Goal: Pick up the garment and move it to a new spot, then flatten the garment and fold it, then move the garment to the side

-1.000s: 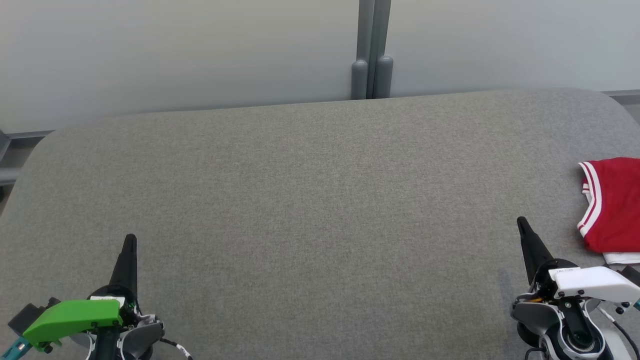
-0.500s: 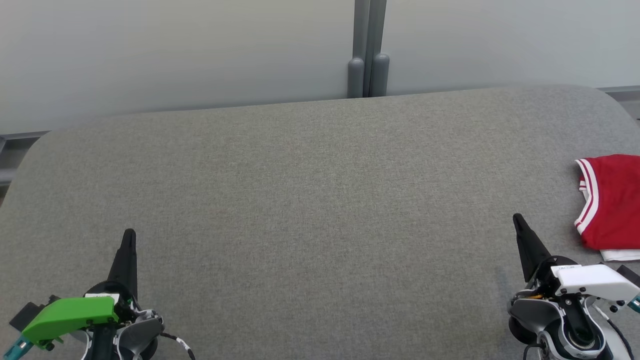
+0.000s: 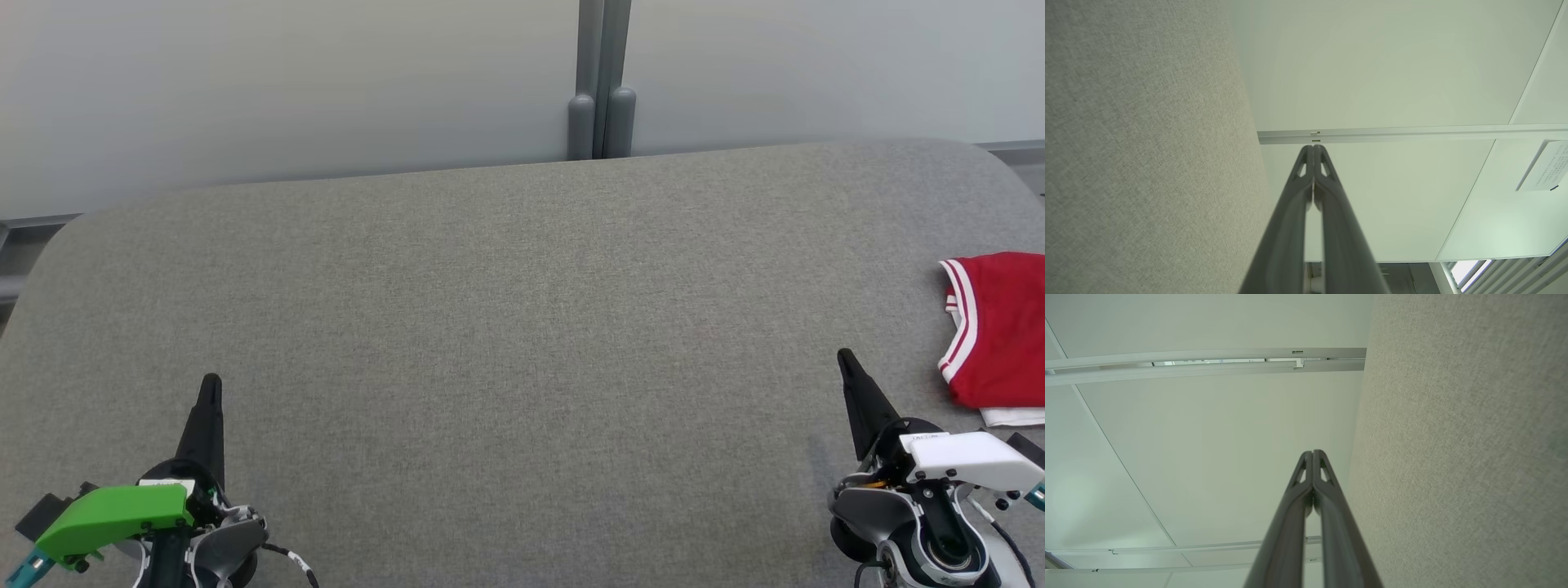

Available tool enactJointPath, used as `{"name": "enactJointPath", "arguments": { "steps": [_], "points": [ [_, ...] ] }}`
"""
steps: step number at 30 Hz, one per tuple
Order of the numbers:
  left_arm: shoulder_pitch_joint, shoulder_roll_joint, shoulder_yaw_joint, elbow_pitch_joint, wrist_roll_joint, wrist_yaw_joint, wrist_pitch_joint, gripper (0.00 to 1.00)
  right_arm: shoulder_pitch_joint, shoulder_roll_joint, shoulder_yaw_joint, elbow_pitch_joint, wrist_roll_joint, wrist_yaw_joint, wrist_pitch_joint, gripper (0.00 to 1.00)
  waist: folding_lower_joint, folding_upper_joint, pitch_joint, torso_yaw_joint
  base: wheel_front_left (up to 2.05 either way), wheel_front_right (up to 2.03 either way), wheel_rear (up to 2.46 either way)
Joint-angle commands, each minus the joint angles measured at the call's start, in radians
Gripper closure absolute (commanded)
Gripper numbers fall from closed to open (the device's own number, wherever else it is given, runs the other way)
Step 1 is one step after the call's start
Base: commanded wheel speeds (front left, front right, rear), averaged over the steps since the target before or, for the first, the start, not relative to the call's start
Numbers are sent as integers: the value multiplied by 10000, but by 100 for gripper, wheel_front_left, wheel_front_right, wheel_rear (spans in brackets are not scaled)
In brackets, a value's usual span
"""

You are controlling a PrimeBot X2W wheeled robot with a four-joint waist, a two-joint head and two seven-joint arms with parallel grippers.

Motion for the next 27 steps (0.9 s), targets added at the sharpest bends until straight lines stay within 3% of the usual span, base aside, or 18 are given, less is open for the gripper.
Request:
{"name": "enactJointPath", "arguments": {
  "steps": [1,27],
  "points": [
    [-136,1,26,1,-9,-60,-7,100,-104,-48,14,16,68,7,38,100,0,-1,0,1,0,0,0],
    [-135,3,26,-1,-10,-61,-7,100,-104,-48,14,16,69,7,37,100,0,-1,0,1,0,0,0]
  ]
}}
